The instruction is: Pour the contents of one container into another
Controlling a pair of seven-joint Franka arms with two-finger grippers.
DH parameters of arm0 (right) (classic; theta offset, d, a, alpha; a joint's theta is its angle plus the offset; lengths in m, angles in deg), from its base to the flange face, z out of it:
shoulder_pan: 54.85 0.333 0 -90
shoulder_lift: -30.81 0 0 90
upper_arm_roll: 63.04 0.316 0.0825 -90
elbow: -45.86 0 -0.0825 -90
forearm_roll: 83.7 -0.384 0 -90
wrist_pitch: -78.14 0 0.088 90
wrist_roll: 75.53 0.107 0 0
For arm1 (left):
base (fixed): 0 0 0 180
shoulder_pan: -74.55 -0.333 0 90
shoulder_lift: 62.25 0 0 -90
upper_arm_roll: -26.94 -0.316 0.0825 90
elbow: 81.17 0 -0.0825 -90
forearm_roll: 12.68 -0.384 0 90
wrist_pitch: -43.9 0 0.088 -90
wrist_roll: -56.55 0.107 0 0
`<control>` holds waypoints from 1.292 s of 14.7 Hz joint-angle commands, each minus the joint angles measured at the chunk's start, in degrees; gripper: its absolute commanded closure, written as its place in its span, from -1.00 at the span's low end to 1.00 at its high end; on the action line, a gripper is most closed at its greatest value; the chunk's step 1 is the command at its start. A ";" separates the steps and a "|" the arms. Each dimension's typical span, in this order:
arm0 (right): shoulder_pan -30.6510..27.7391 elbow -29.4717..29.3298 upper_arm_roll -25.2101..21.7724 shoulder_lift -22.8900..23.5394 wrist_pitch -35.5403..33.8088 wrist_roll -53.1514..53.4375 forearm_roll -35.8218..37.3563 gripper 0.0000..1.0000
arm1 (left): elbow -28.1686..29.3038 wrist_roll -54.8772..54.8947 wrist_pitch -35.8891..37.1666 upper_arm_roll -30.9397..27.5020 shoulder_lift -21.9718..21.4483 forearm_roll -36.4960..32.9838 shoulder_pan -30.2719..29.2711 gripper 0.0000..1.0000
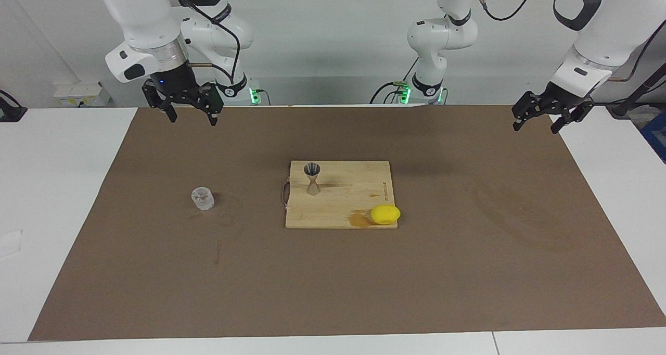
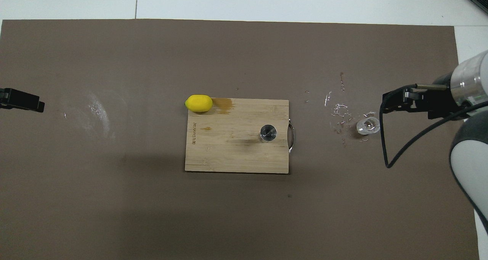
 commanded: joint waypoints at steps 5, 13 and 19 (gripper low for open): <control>-0.13 -1.70 -0.54 1.12 0.38 -1.54 0.54 -1.00 | 1.79 -0.58 -1.33 -0.46 -1.60 -0.86 0.49 -1.00; 7.70 -1.44 -9.87 0.33 -0.32 -1.80 0.71 -1.00 | 2.05 -0.58 -1.33 -0.37 -1.69 -0.86 0.75 -1.00; 4.53 -0.21 -6.79 -0.19 -0.67 -1.89 0.62 -1.00 | 2.05 -0.58 -1.33 -0.37 -1.69 -0.86 0.67 -1.00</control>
